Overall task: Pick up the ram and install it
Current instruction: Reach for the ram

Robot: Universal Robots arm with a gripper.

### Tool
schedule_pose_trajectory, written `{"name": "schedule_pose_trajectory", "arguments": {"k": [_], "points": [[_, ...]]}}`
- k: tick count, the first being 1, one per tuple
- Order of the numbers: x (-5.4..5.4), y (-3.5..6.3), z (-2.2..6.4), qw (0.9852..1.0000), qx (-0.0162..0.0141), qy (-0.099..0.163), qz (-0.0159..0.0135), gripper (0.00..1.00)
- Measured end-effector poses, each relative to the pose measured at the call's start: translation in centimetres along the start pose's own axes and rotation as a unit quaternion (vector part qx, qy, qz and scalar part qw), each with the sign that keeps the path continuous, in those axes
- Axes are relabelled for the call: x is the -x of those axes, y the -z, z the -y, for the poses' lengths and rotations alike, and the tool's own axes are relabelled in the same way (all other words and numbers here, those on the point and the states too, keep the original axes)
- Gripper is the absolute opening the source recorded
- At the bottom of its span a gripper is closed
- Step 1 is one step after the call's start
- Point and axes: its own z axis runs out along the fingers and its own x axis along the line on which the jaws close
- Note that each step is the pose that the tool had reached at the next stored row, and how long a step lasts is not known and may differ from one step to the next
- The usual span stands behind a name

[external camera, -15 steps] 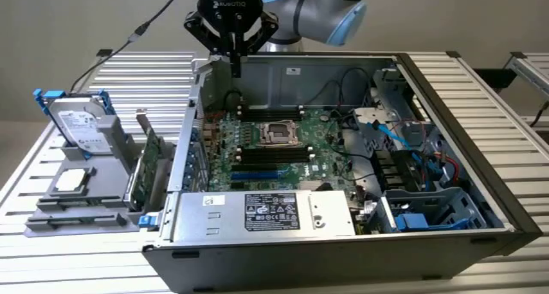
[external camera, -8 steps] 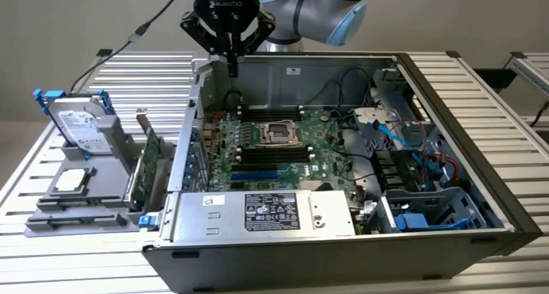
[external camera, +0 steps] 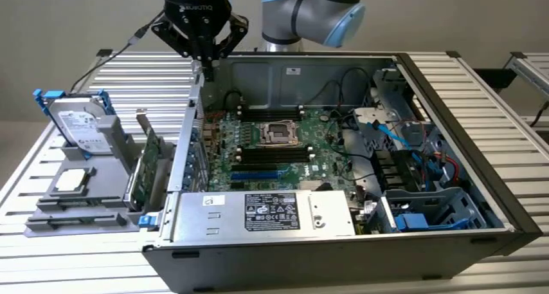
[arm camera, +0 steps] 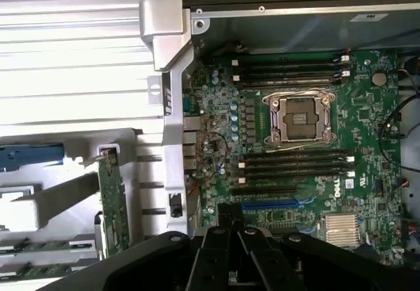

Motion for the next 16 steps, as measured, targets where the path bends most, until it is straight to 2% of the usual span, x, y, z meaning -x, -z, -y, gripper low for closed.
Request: {"name": "schedule_pose_trajectory", "arguments": {"k": [9, 13, 16], "points": [[-3.3, -0.75, 1.09, 1.0000, -0.0001, 0.000, -0.0004, 0.11], [-4.0, -0.97, 1.70, 1.0000, -0.0004, 0.000, -0.0023, 0.11], [-4.6, -1.03, 2.17, 1.0000, -0.0004, 0.000, -0.0025, 0.11]]}}
